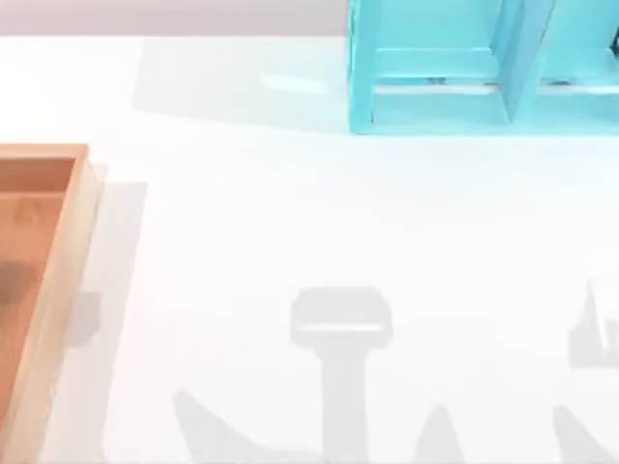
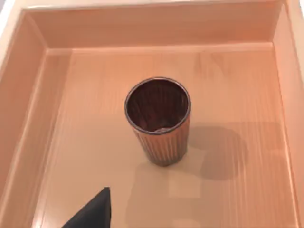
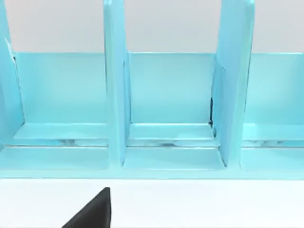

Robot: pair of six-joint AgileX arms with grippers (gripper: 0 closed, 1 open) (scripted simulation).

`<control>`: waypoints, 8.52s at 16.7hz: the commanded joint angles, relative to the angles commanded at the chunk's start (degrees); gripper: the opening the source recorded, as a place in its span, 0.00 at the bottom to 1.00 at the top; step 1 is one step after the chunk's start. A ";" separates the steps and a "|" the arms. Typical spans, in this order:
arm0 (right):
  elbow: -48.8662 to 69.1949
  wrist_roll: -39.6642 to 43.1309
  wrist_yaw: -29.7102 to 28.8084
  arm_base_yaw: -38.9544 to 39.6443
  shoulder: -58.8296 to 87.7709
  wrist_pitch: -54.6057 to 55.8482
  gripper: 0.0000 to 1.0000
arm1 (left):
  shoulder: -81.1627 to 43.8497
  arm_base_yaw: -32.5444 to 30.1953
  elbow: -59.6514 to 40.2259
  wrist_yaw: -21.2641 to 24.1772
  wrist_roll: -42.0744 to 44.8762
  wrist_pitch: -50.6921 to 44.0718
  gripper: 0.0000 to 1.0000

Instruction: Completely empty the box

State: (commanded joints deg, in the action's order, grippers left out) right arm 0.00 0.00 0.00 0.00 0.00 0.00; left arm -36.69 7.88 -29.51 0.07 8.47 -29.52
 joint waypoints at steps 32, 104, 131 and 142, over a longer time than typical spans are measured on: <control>0.00 0.00 0.00 0.00 0.00 0.00 1.00 | -61.14 10.29 -24.48 0.03 10.92 -16.86 1.00; 0.00 0.00 0.00 0.00 0.00 0.00 1.00 | -109.96 -36.26 -109.03 0.36 -34.50 -52.35 0.00; 0.00 0.00 0.00 0.00 0.00 0.00 1.00 | -109.73 -36.19 -98.42 0.36 -34.43 -41.96 0.83; 0.00 0.00 0.00 0.00 0.00 0.00 1.00 | -109.74 -36.15 -98.43 0.36 -34.43 -41.97 1.00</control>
State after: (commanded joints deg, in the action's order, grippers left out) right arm 0.00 0.00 0.00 0.00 0.00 0.00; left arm -146.43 -28.27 -127.94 0.43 -25.96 -71.49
